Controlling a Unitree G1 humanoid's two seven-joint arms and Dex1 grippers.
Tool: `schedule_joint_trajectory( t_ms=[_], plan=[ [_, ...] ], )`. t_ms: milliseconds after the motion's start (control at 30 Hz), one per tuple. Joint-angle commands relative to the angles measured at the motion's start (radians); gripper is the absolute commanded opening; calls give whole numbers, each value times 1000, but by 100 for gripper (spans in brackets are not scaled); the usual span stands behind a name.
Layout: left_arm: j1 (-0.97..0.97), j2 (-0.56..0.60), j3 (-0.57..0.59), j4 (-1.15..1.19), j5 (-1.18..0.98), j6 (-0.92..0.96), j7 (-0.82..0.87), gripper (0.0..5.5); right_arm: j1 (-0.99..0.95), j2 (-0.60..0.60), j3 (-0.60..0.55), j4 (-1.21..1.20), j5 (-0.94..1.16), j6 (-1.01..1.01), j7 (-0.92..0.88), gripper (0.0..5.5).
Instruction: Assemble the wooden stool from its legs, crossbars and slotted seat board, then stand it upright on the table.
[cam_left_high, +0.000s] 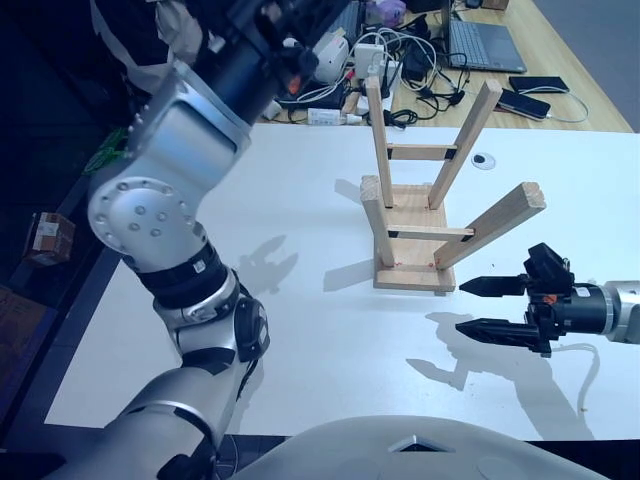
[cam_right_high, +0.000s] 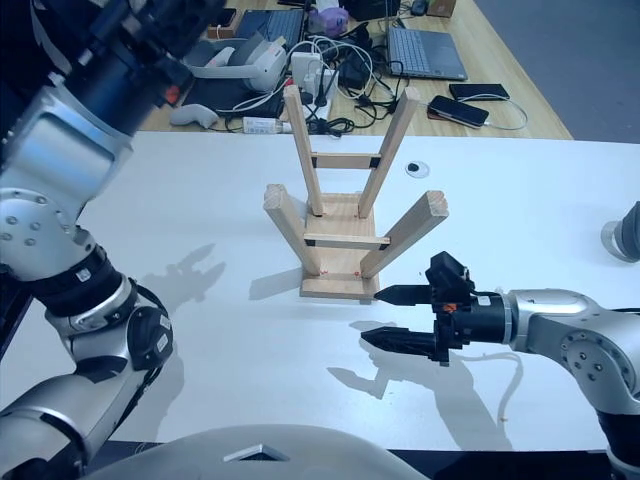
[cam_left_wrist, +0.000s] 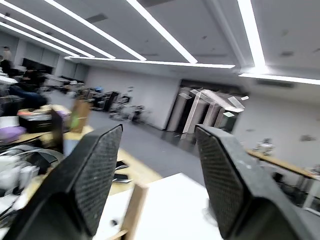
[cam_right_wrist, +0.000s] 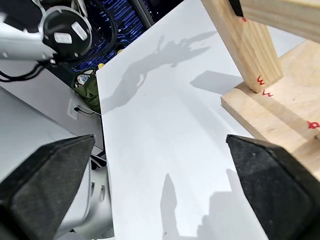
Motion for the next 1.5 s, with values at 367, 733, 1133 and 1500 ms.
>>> schedule_joint_trajectory(
  t_ms=[367,733,1133,1500],
  plan=[
    [343,40,-416,-28,229,16,-24,268,-95,42,52,40,-119,-30,11,491],
    [87,99,-202,22,63,-28,-138,268,-137,82,77,53,-150,-28,5,491],
    [270,120,-621,-45,307,-59,-280,268,-190,102,102,66,-168,-19,8,491],
    [36,-54,-313,44,184,-92,-106,268,-193,101,103,91,-206,-38,27,491]
  ],
)
